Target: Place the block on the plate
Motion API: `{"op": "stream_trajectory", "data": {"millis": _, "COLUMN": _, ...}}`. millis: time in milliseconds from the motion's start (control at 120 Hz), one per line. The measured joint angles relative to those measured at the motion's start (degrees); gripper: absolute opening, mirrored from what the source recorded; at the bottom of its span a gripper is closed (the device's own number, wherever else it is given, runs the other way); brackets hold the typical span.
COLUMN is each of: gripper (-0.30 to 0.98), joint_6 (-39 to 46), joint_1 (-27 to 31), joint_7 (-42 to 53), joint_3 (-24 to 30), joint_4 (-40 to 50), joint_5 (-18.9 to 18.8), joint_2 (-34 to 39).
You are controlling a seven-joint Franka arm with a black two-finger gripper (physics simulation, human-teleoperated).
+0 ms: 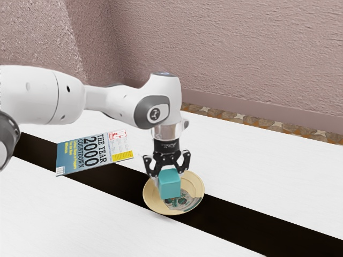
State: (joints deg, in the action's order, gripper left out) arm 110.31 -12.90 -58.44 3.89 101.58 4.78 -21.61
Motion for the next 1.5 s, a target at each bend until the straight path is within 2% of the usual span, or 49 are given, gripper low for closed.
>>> {"op": "stream_trajectory", "data": {"millis": 375, "gripper": 0.41, "joint_6": 0.6, "joint_1": -0.7, "joint_7": -0.6, "joint_3": -0.4, "joint_4": -0.4, "joint_5": -0.2, "joint_2": -2.6}}
{"op": "stream_trajectory", "data": {"millis": 608, "gripper": 0.57, "joint_6": 1.8, "joint_1": -0.8, "joint_7": -1.3, "joint_3": -0.5, "joint_4": -0.6, "joint_5": 0.0, "joint_2": -2.9}}
{"op": "stream_trajectory", "data": {"millis": 900, "gripper": 0.66, "joint_6": 1.6, "joint_1": -0.9, "joint_7": -1.9, "joint_3": -1.4, "joint_4": -1.6, "joint_5": 0.1, "joint_2": 2.4}}
{"op": "stream_trajectory", "data": {"millis": 1092, "gripper": 0.67, "joint_6": -6.0, "joint_1": -1.0, "joint_7": -1.9, "joint_3": -1.9, "joint_4": -7.1, "joint_5": -0.6, "joint_2": 6.4}}
{"op": "stream_trajectory", "data": {"millis": 1350, "gripper": 0.68, "joint_6": -13.4, "joint_1": -0.7, "joint_7": 9.6, "joint_3": -8.9, "joint_4": -9.5, "joint_5": -1.7, "joint_2": 13.9}}
{"op": "stream_trajectory", "data": {"millis": 1500, "gripper": 0.68, "joint_6": -17.0, "joint_1": -0.7, "joint_7": 18.2, "joint_3": -13.1, "joint_4": -13.8, "joint_5": -1.8, "joint_2": 14.9}}
